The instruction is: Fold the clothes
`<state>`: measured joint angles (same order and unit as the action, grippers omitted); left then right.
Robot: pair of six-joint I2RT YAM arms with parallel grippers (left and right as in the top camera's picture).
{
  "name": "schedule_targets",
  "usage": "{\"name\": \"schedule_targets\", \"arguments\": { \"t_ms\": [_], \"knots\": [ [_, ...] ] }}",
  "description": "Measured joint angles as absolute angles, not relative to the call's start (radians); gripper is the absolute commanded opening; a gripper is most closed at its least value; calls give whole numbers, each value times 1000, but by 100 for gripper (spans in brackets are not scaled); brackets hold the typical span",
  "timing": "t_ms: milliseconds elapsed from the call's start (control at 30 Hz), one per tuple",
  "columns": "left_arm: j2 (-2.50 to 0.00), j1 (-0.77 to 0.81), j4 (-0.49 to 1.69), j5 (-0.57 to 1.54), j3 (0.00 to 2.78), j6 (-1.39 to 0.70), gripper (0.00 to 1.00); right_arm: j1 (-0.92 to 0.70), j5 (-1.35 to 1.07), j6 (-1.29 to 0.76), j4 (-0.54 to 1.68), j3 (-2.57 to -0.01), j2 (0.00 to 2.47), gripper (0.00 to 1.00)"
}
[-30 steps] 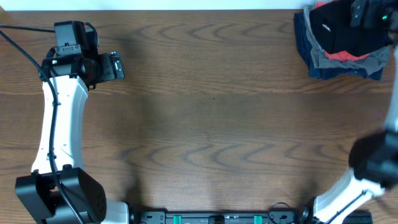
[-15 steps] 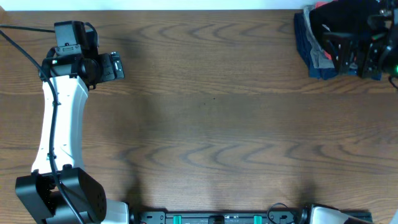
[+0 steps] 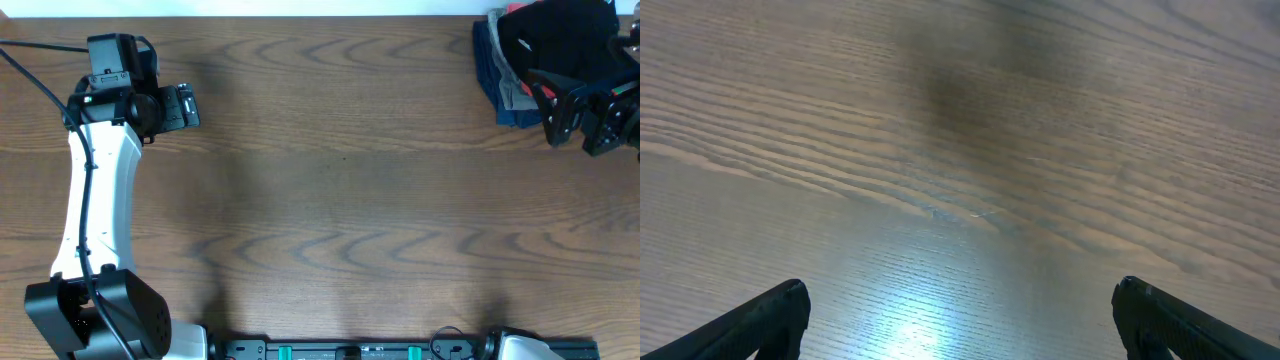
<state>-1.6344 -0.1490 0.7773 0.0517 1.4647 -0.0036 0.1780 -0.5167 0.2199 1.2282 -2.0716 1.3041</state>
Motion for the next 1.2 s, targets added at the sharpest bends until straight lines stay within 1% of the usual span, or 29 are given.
{"name": "schedule_targets", "arguments": {
  "t_ms": [100,233,333,467,600,800,933,1200],
  "knots": [
    [-1634,-149,778,52,1465,-3,98,165,-476,220,1185,-2000,1263,99],
    [-1634,-149,777,52,1465,-4,98,133,-426,221,971,-1751,1120,99],
    [-1634,-149,777,52,1464,-4,98,133,-405,204,702,-1479,959,99],
    [-1634,-149,778,52,1464,-3,98,133,-390,155,424,-1116,740,99],
    [-1634,-149,778,52,1464,-4,98,112,-343,66,258,-808,548,99],
    [-1634,-149,777,50,1464,-4,98,63,-265,-53,51,-419,333,99],
    [-1634,-149,777,48,1464,-4,98,52,-242,-83,-46,-239,247,99],
    [-1634,-149,777,49,1464,-4,98,52,-216,-99,-66,-75,105,99]
  ]
}}
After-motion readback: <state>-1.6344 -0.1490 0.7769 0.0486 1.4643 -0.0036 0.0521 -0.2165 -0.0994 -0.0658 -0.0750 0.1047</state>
